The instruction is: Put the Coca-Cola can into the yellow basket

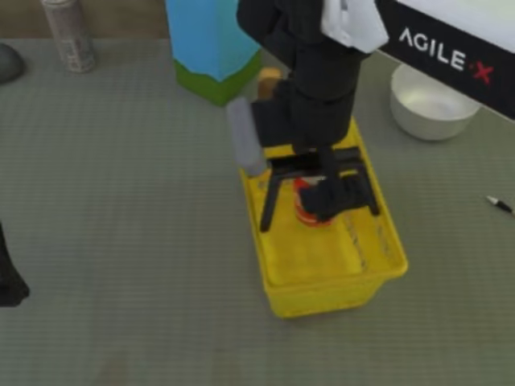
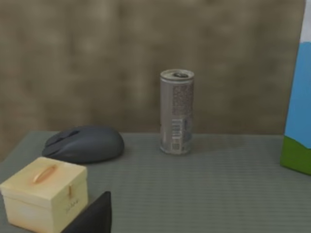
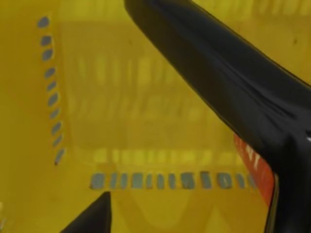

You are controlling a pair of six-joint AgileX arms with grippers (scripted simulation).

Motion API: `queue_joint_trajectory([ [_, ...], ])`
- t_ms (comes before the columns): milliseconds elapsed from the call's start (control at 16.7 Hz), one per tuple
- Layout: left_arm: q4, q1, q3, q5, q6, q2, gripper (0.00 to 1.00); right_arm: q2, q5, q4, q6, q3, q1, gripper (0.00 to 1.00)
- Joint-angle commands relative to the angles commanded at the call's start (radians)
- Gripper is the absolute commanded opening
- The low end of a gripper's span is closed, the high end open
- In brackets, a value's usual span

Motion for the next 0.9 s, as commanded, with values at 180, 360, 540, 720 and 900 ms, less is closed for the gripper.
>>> queue_joint_trajectory([
  [180,0.000,0.000,0.000,0.000,0.000,0.000,1.00,-0.001,0.000,0.008,0.000,-0.009,0.000,1.00],
  [360,0.000,0.000,0.000,0.000,0.000,0.000,1.00,-0.001,0.000,0.008,0.000,-0.009,0.000,0.85],
  [540,0.000,0.000,0.000,0.000,0.000,0.000,1.00,-0.001,0.000,0.008,0.000,-0.009,0.000,0.62],
  [720,0.000,0.000,0.000,0.000,0.000,0.000,1.00,-0.001,0.000,0.008,0.000,-0.009,0.000,0.40],
  [900,0.000,0.000,0.000,0.000,0.000,0.000,1.00,-0.001,0.000,0.008,0.000,-0.009,0.000,0.17],
])
